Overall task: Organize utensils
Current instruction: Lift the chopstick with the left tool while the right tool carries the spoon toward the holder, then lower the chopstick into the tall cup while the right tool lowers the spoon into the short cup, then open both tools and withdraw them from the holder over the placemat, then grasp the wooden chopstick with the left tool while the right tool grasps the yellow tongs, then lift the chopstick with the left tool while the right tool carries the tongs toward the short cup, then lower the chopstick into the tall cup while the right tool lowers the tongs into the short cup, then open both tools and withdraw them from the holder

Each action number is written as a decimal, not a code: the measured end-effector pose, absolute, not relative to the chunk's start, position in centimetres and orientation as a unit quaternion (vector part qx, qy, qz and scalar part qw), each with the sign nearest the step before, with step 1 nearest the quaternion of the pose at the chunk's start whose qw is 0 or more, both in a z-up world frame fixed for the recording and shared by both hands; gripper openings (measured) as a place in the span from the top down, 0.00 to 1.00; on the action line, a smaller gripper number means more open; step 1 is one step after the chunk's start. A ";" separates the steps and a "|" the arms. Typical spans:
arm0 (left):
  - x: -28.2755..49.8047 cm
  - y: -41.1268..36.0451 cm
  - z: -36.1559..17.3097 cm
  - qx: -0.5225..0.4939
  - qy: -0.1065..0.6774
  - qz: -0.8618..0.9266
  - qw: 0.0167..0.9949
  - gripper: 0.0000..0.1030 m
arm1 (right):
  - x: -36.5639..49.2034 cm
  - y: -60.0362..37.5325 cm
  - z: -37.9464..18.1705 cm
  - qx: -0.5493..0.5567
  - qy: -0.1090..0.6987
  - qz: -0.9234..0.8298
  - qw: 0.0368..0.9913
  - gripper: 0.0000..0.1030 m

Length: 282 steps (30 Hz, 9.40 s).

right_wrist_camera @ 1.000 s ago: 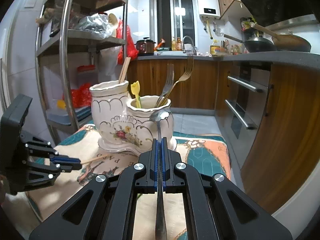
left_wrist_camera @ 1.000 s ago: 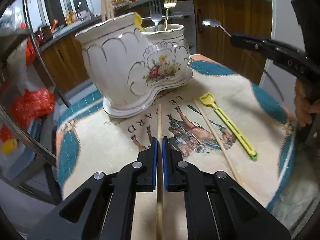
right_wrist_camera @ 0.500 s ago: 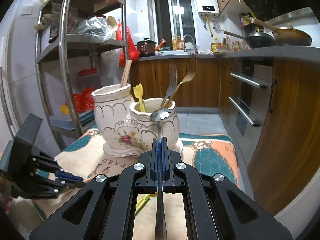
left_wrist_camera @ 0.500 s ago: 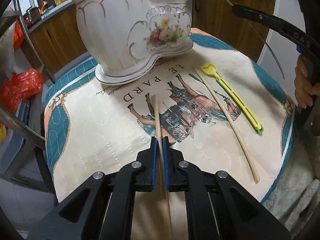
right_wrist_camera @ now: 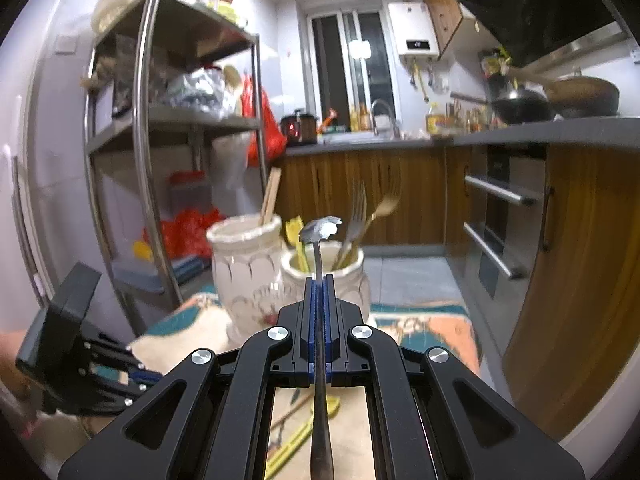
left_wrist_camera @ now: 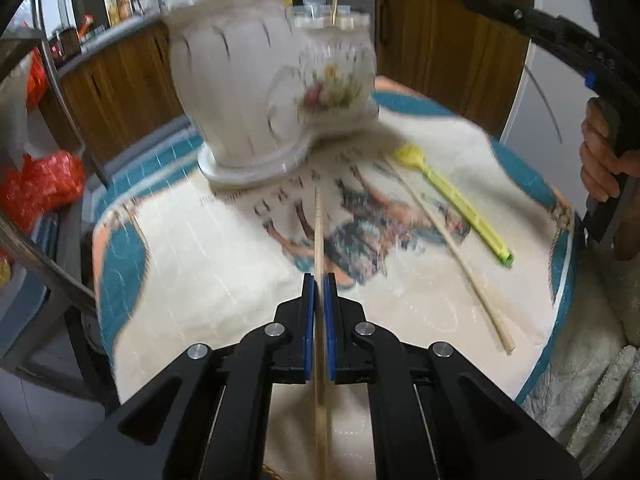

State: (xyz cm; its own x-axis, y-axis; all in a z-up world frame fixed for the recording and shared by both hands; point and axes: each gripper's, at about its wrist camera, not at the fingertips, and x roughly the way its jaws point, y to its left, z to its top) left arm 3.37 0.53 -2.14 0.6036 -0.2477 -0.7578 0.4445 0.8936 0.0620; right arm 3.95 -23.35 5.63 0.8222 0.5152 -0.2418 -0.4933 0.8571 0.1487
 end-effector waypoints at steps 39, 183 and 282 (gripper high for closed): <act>17.2 3.5 11.5 -0.105 0.027 -0.141 0.984 0.95 | 17.2 -18.2 9.0 0.140 0.042 0.263 0.954 0.96; 5.4 -9.3 -4.6 0.137 0.413 -0.172 0.884 0.79 | 5.0 -23.3 -1.4 -0.027 0.341 0.229 0.911 0.90; 12.3 4.6 5.5 -0.085 0.048 -0.144 0.985 0.95 | 13.9 -16.8 3.6 0.053 0.135 0.255 0.956 0.89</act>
